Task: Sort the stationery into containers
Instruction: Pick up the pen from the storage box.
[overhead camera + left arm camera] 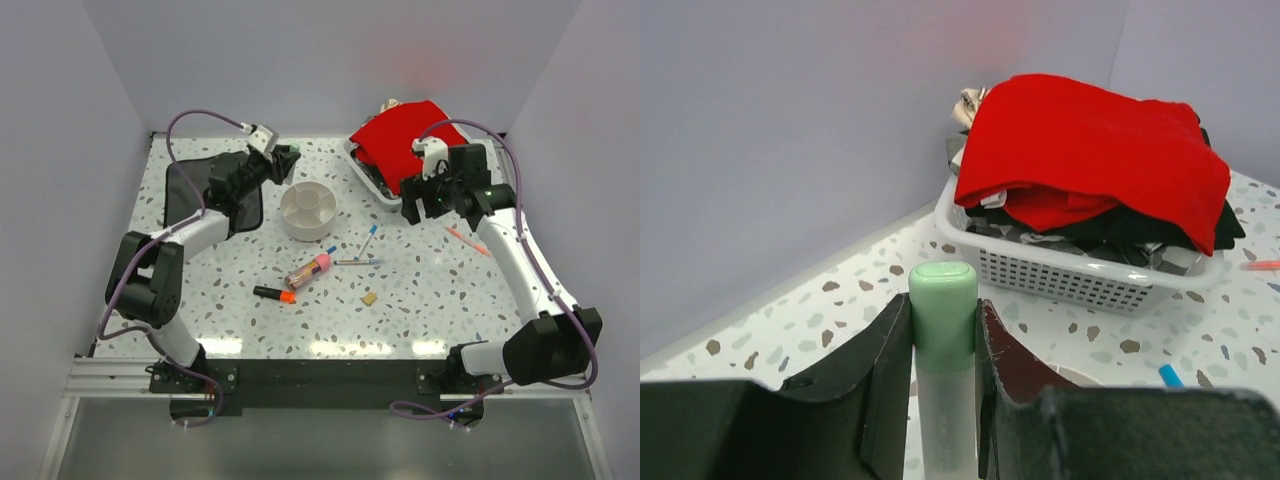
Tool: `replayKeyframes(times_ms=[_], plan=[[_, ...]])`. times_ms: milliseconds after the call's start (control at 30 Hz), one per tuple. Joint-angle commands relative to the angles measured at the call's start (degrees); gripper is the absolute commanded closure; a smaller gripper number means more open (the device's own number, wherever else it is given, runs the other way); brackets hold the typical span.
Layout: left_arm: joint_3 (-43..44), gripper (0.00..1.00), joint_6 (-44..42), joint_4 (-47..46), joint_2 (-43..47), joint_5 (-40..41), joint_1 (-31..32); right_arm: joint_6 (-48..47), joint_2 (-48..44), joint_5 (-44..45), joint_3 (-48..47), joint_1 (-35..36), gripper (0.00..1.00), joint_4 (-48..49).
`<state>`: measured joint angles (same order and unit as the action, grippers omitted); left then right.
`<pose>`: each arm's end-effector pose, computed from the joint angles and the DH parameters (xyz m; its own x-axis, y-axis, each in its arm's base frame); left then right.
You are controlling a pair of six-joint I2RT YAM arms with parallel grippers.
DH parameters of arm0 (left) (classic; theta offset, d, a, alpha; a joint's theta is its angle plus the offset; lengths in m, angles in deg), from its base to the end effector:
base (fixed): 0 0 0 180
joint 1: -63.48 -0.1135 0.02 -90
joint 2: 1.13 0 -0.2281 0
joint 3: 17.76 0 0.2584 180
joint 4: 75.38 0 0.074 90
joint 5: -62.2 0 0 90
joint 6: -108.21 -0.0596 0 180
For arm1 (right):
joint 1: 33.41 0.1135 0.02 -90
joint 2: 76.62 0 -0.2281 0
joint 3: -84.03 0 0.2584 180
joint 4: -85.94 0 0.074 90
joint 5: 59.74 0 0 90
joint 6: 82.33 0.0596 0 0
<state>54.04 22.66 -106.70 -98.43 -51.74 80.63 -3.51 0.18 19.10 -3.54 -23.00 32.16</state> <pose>0.3847 -0.1440 0.2415 0.0458 -0.0883 -0.9950 0.6608 0.7497 -0.0362 0.3113 0.0689 0.2935 -0.5968 -0.3031 -0.7430 -0.4406 0.8976 -0.0123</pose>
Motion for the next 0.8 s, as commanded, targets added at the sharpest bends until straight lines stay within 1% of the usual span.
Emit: replayKeyframes(times_ms=[0,167,500,533,567,633,733,767], plan=[[0.6,1.00,1.2,-4.6,-1.9,-0.8,-0.5,-1.0,0.7,1.0,-3.4,-0.3,0.15,0.4],[0.7,1.00,1.4,-4.3,-3.8,-1.5,-0.4,-1.0,0.8,0.9,-2.4,-0.3,0.15,0.7],[-0.8,1.00,0.0,-1.9,-5.6,-0.1,-0.4,-0.9,1.8,-0.3,-1.4,-0.3,0.15,1.2],[-1.1,0.95,0.1,-1.9,-5.7,-0.1,-0.4,-0.9,1.8,-0.4,-1.4,-0.3,0.15,1.3],[-1.2,0.86,0.1,-1.8,-5.7,0.0,-0.4,-0.7,2.0,-0.6,-1.4,-0.3,0.15,1.4],[-0.8,0.84,0.2,-0.9,-5.7,0.6,-0.4,-0.6,2.1,-0.8,-1.4,-0.2,0.15,1.6],[-0.7,0.72,-0.3,-0.3,-5.2,1.4,-0.4,-0.6,2.6,-1.3,-1.6,-0.3,0.15,1.9],[-0.6,0.66,-0.7,0.3,-4.8,1.6,-0.4,-0.6,2.6,-1.6,-1.6,-0.2,0.15,2.0]])
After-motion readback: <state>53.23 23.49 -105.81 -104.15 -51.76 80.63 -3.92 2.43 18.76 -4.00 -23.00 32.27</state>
